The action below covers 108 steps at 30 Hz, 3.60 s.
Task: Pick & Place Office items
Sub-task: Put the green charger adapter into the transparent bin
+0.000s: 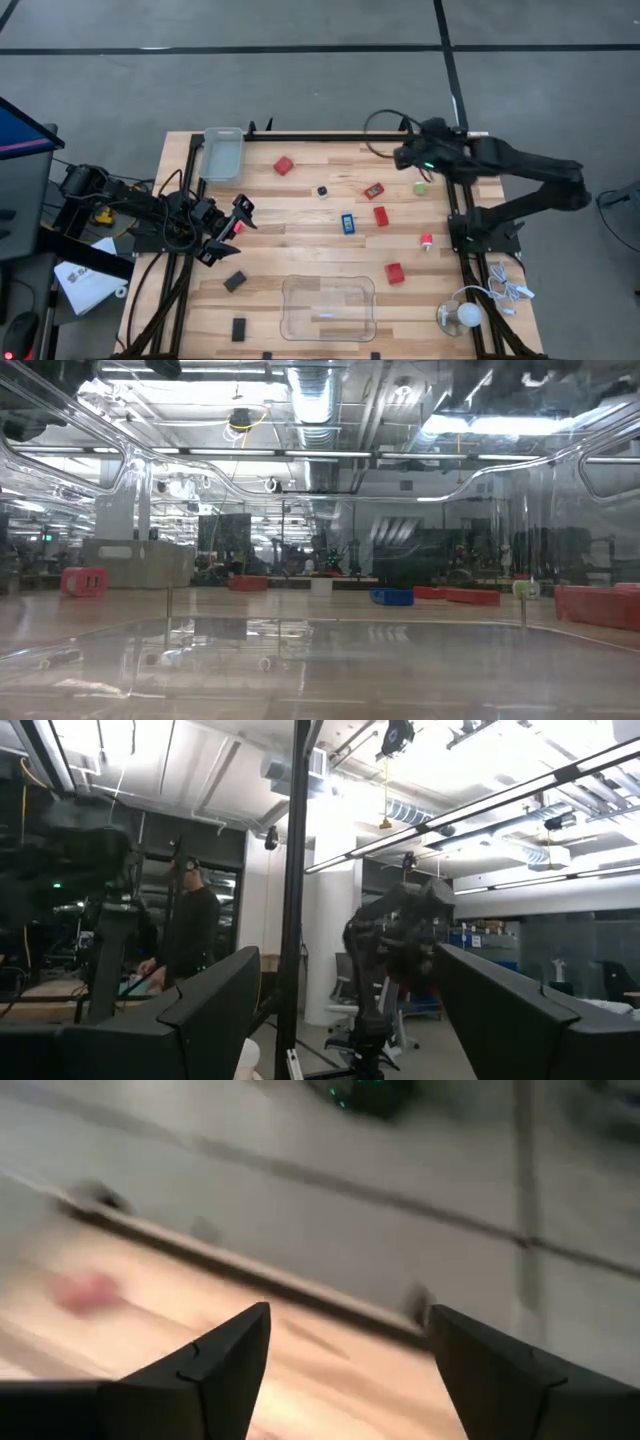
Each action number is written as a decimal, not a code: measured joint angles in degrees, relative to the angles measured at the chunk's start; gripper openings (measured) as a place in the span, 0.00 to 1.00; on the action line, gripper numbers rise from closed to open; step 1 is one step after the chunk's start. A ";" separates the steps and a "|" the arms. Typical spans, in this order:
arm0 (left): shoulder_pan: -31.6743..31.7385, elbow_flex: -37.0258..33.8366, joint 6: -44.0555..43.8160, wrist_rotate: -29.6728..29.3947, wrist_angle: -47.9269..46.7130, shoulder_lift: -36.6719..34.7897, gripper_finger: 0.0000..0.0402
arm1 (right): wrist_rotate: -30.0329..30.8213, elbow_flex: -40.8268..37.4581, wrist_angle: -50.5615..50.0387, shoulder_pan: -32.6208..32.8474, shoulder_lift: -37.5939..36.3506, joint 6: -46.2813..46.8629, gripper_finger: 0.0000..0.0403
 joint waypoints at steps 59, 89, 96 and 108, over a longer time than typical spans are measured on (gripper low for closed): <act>0.00 0.00 -1.36 -1.76 -1.87 0.00 0.74 | -37.90 -47.26 34.83 -30.13 9.96 -6.66 0.66; 0.00 0.00 -1.53 -1.74 -2.52 0.00 0.74 | -37.93 -47.37 33.06 -30.34 8.35 -7.31 0.32; 0.00 0.00 -1.53 -1.74 -2.55 0.00 0.74 | -38.13 -47.37 33.23 -25.09 8.35 -7.17 0.31; 0.00 0.00 -1.54 -1.74 -3.94 0.02 0.74 | -41.35 -46.41 39.70 -10.06 1.71 -6.62 0.31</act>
